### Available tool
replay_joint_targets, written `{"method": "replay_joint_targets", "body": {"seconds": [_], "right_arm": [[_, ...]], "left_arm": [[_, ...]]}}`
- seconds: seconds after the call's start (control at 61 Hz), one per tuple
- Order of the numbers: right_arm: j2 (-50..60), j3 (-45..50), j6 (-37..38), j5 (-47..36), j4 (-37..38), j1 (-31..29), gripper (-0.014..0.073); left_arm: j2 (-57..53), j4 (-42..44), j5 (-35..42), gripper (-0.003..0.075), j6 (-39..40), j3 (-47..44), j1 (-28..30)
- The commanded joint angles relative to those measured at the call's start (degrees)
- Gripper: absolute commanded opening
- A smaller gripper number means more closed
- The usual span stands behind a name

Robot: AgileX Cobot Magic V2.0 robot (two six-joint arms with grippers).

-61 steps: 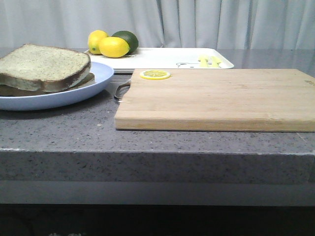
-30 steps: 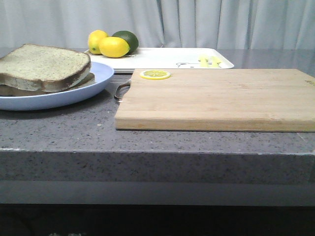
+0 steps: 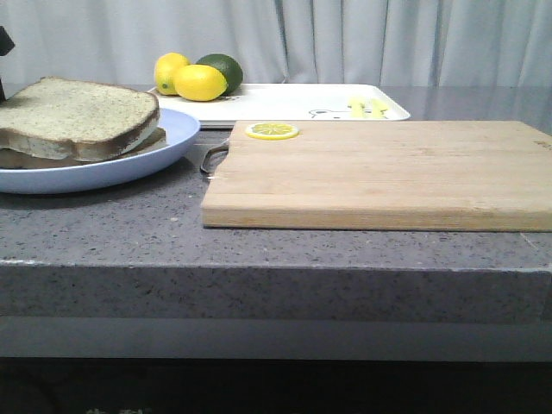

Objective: Place bread and move sandwich to tray
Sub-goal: 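Grasp the blue plate rim with the left gripper, then lift and slide the plate with the left gripper onto the white tray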

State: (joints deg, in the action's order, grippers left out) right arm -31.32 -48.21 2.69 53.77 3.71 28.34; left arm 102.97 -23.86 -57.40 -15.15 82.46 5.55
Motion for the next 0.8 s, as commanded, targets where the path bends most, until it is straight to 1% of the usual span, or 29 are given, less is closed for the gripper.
{"method": "replay_joint_targets", "body": {"seconds": [0.0, 0.262, 0.393, 0.557, 0.721, 0.787], "right_arm": [[-0.07, -1.28, -0.01, -3.57, 0.64, -0.33, 0.0321], [-0.07, -1.28, -0.01, -3.52, 0.64, -0.33, 0.0321], [-0.07, -1.28, -0.01, -3.52, 0.64, -0.33, 0.0321], [-0.07, -1.28, -0.01, -3.52, 0.64, -0.33, 0.0321], [-0.07, -1.28, -0.01, -3.52, 0.64, -0.33, 0.0321], [-0.07, -1.28, -0.01, -3.52, 0.64, -0.33, 0.0321]], "left_arm": [[-1.58, -1.72, 1.13, 0.0328, -0.21, 1.75, -0.20], [-1.33, -1.72, 1.00, 0.0085, -0.21, 1.75, -0.20], [-1.65, -1.96, 0.79, -0.0012, -0.21, 1.90, -0.20], [-1.65, -4.79, -0.77, -0.0018, -0.21, 4.41, -0.20], [-1.65, -11.62, -1.63, -0.0018, -0.21, 8.16, -0.30], [-1.65, -14.66, -0.76, -0.0018, -0.21, 9.20, -0.30]]}}
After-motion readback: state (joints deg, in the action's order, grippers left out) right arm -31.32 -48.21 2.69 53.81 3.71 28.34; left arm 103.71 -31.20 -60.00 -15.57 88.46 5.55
